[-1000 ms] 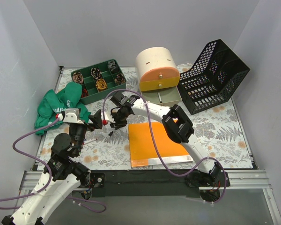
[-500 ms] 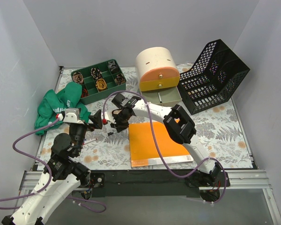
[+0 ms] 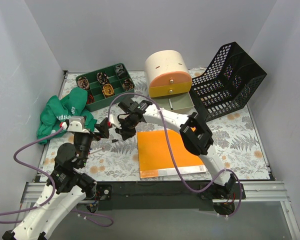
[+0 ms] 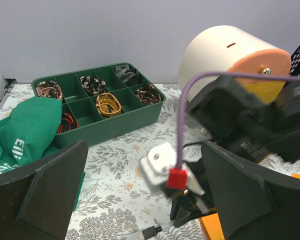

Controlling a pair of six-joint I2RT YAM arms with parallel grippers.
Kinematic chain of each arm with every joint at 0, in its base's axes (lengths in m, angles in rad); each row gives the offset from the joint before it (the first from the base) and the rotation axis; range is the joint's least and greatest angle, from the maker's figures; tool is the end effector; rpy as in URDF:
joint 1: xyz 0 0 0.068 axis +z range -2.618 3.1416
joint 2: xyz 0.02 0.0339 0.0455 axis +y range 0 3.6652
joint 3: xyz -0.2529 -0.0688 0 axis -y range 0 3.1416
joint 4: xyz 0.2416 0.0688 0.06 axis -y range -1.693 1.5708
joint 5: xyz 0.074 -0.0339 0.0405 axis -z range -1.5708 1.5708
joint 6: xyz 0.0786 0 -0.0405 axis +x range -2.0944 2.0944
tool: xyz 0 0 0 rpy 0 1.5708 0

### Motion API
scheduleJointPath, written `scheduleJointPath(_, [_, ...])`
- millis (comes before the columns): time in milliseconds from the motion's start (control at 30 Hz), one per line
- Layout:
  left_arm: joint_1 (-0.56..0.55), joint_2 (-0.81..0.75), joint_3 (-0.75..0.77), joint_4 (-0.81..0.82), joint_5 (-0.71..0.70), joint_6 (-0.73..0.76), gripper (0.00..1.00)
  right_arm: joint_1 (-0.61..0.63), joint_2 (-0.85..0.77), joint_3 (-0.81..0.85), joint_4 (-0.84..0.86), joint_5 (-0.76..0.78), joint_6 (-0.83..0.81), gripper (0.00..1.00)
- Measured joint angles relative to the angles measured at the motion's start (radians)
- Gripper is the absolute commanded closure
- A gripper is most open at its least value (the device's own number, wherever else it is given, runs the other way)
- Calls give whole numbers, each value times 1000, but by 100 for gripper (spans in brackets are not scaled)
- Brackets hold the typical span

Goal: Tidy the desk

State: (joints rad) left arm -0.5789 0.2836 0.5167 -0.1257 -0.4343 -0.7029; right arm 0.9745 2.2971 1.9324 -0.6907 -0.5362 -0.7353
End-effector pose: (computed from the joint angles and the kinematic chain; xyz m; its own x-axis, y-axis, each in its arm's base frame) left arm 0.1377 -0.0505 0.3140 -0.0260 -0.6836 -0.7294 0.1695 0.7161 -0.6771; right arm 0.2503 0.4403 0.1493 0.2096 -0.7180 -0.6637 -0.9602 -0.2794 -0.0010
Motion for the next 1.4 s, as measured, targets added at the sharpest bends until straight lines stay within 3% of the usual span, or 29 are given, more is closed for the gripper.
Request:
scheduleJointPath(300, [0, -3, 0, 0, 0, 0, 2, -64, -325, -135, 23, -4, 25, 99])
scheduleJointPath(600, [0, 9, 0, 6, 0, 0, 2, -336, -495, -300, 11, 110, -65, 98])
scheduleJointPath(633, [0, 13, 0, 6, 1, 0, 2, -365, -503, -306, 12, 130, -82, 94])
scheduleJointPath(767, [0, 44, 0, 7, 6, -5, 2, -446, -509, -307, 12, 207, -134, 64])
scheduleJointPath(800, [0, 51, 0, 7, 7, -9, 2, -459, -507, -307, 12, 225, -142, 51])
scheduleJointPath(900, [0, 61, 0, 7, 17, -29, 2, -482, -487, -290, 12, 263, -155, 34])
scheduleJointPath(1067, [0, 99, 10, -5, 65, -124, 2, -498, -458, -272, 15, 266, -130, 34])
scheduleJointPath(1167, [0, 142, 27, -47, 98, -256, 2, -498, -497, -283, 19, 208, -76, 37])
scheduleJointPath(1400, [0, 243, 69, -192, 186, -579, 2, -501, -907, -618, 106, -26, 84, 37])
